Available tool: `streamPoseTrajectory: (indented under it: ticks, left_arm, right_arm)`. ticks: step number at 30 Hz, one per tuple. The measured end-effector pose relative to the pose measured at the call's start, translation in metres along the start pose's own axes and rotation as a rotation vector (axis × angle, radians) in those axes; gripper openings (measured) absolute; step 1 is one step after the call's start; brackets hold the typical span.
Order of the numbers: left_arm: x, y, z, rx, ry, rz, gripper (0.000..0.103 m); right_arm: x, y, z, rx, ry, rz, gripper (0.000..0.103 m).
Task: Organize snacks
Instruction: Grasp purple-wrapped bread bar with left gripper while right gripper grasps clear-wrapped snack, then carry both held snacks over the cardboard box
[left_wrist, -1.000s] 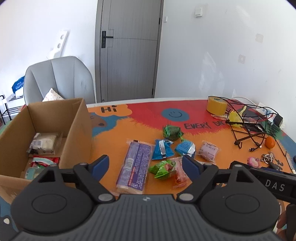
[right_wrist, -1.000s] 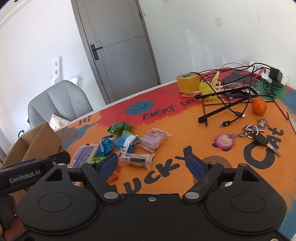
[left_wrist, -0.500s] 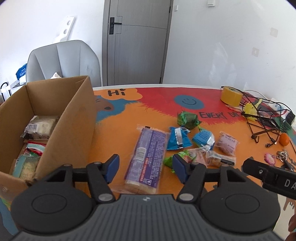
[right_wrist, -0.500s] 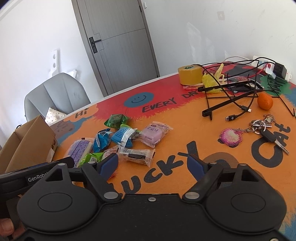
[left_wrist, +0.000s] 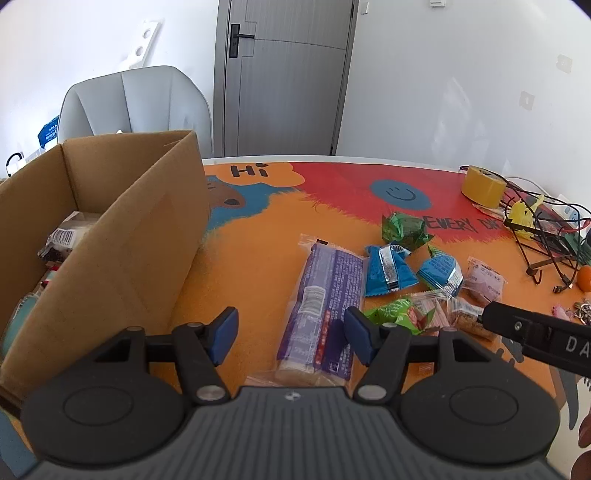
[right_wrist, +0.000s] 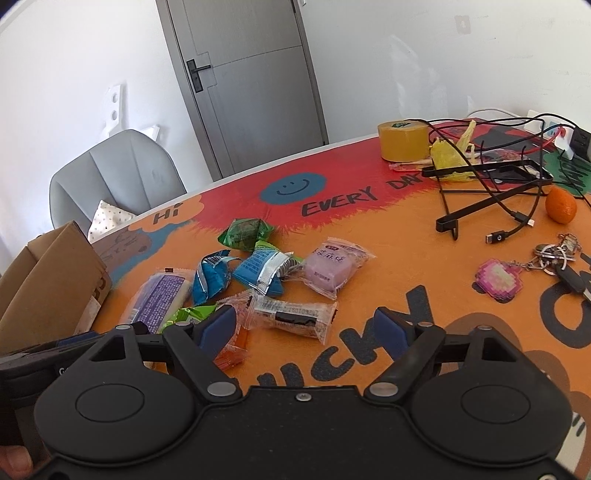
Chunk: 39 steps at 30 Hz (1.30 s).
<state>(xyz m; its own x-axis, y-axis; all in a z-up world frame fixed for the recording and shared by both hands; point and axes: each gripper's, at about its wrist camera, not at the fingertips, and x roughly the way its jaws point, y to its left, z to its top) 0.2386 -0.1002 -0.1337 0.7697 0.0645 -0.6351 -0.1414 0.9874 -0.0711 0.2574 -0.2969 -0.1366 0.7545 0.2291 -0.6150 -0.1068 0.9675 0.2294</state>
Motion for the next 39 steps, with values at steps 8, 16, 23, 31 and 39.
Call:
streamPoseTrajectory:
  ticks: [8,16,23,31,39]
  left_arm:
    - [0.008,-0.007,-0.007,0.01,0.032,-0.03,0.063]
    - [0.014,-0.009,-0.008,0.016,0.026,-0.02,0.046]
    - [0.012,-0.007,-0.006,0.005,0.022,-0.028,0.035]
    - [0.005,-0.013,-0.011,0.034,0.027,-0.04,0.035]
    - [0.009,-0.022,-0.016,0.067,0.002,-0.017,0.036]
  right_arm:
    - [0.02,0.006,0.004,-0.005,0.019,0.012,0.079]
    - [0.034,0.014,0.003,-0.027,0.022,-0.012,0.077]
    - [0.036,0.014,-0.001,-0.063,0.022,-0.067,0.065]
    - [0.021,0.006,-0.008,-0.062,0.027,-0.071,0.05]
    - [0.002,-0.009,-0.018,-0.03,0.02,-0.083,0.05]
